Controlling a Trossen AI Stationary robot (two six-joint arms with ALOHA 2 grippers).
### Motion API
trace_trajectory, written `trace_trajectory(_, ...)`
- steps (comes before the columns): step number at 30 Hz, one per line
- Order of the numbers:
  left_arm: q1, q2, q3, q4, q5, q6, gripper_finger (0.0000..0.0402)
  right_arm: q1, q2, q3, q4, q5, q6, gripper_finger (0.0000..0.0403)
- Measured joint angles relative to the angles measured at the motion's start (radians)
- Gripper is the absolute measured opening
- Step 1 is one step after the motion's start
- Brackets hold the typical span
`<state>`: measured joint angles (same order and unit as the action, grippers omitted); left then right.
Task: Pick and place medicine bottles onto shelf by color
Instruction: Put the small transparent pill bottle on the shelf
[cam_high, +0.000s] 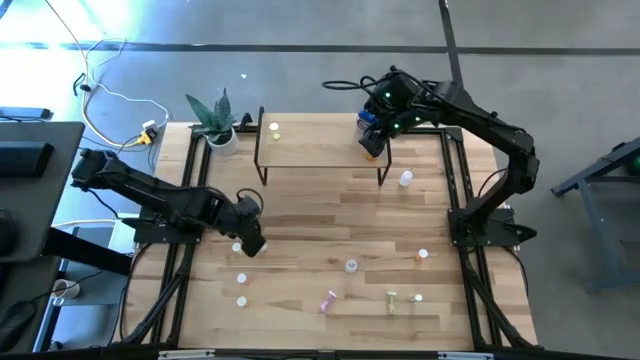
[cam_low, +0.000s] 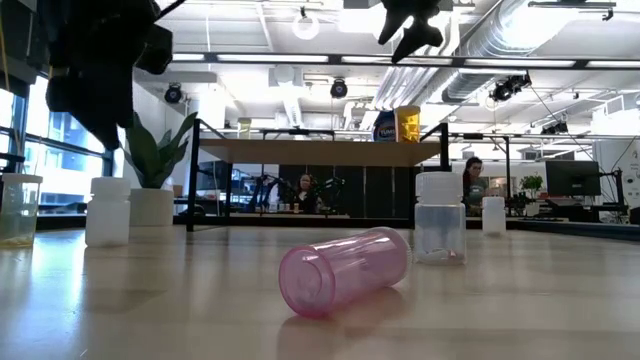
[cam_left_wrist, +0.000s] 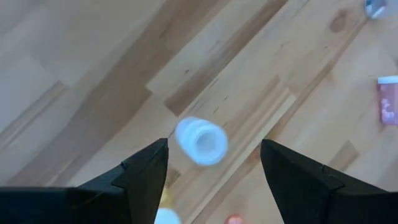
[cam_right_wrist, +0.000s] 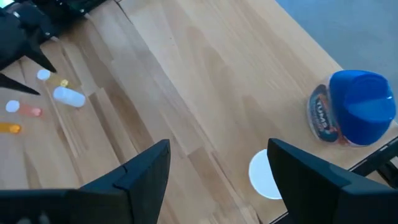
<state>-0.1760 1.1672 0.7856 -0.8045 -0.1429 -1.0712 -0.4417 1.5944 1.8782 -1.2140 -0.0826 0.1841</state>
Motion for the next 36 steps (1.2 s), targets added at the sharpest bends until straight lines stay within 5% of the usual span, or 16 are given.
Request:
trace_trajectory(24, -0.037, 0.239, -0.001, 0.068, 0.001, -0.018, 0.024, 0.006, 0.001, 0.0, 0.0, 0.0, 0.003, 0.0259)
trace_trajectory(36, -0.043, 0.243, -0.001, 0.072, 0.015, 0.0, 0.0162, 0.006, 0.001, 0.0, -0.001, 0.0, 0.0, 0.0259)
